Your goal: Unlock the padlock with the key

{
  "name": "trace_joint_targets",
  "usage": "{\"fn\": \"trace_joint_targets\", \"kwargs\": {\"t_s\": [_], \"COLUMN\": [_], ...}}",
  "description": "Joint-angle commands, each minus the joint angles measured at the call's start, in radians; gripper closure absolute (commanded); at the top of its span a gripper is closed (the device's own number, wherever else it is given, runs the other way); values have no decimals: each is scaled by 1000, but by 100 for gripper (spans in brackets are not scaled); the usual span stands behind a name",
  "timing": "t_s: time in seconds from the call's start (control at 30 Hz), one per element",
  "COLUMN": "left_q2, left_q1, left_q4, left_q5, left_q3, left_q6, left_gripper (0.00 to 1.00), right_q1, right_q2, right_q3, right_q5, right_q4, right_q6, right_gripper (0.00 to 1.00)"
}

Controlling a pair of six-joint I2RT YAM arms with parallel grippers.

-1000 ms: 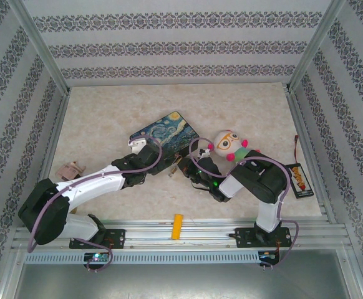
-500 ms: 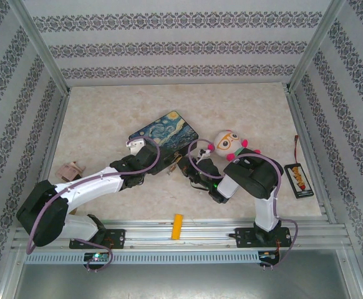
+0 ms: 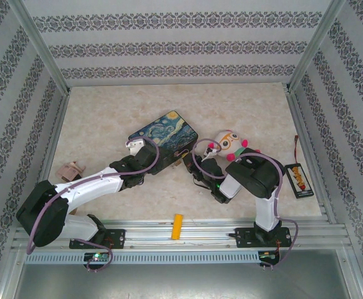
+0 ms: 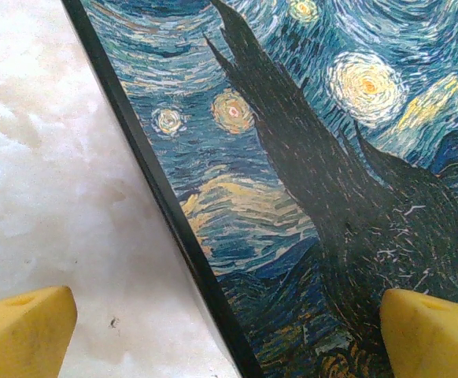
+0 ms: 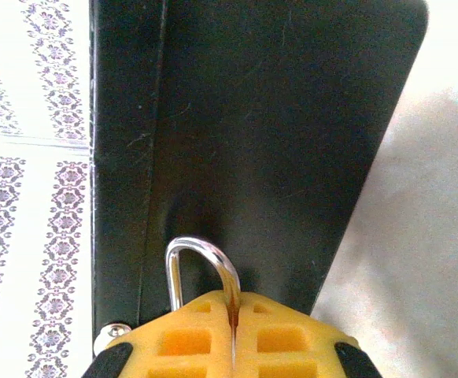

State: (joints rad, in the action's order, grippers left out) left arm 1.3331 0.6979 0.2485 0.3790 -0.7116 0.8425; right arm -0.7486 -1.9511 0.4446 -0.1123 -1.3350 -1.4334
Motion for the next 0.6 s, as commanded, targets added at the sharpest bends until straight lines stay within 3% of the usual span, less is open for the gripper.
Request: {"fn": "trace_joint_targets", "kwargs": {"t_s": [0.0, 0.57], "left_q2": [30, -6], "left_q1": [-35, -115], "left_q4": [170, 153], "left_q5": [26, 35], "left_q3": [60, 85], "left_q6": [-13, -46], "left_gripper": [3, 21], "right_q1": [5, -65], "right_q2": [5, 140], "right_q3": [-19, -160], "right_q5": [-45, -62], "right_q4": [-37, 10], "right_q6": [17, 72], "right_gripper": [100, 100]}}
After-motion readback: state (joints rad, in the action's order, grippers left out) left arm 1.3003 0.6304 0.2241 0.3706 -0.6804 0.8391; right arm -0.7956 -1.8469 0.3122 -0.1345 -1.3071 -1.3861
